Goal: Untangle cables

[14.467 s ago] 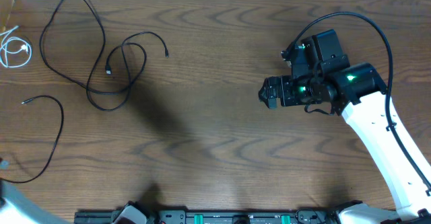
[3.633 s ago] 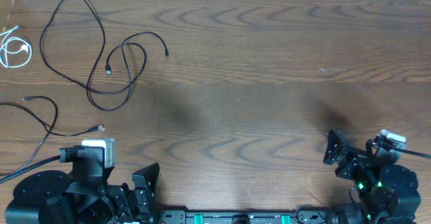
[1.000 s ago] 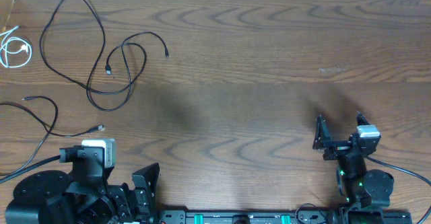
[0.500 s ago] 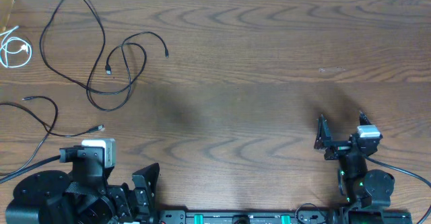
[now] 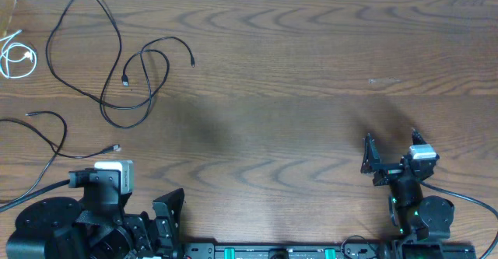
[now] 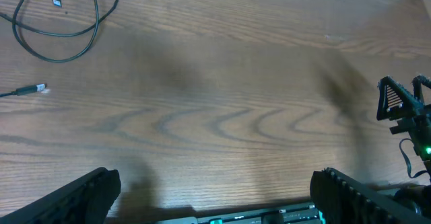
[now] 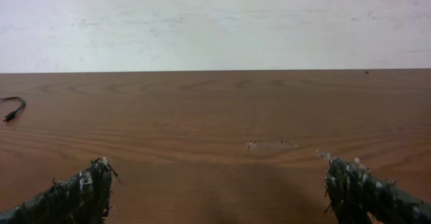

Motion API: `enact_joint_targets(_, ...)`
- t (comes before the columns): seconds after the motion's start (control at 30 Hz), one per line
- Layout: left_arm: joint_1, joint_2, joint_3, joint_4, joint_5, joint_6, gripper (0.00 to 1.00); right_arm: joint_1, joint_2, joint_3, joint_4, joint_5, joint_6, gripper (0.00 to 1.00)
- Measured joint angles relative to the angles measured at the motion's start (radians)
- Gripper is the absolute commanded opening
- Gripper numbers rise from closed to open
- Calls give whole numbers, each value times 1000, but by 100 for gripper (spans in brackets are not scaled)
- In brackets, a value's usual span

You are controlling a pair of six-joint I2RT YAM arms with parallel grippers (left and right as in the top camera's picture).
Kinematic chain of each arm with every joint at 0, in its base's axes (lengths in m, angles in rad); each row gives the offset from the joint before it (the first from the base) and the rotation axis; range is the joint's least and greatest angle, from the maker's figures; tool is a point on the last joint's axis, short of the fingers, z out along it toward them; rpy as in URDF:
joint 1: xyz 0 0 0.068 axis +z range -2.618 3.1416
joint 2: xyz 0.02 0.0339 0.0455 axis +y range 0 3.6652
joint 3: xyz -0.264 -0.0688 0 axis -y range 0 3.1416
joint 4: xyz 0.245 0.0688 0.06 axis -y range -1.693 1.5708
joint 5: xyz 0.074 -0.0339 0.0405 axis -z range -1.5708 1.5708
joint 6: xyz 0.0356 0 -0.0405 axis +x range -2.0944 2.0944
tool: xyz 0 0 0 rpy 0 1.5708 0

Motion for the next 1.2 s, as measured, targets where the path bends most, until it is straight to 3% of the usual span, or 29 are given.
enact_joint_targets(1.2, 0, 0, 0, 0, 0, 0, 95, 16, 0, 0, 1, 0, 0, 99)
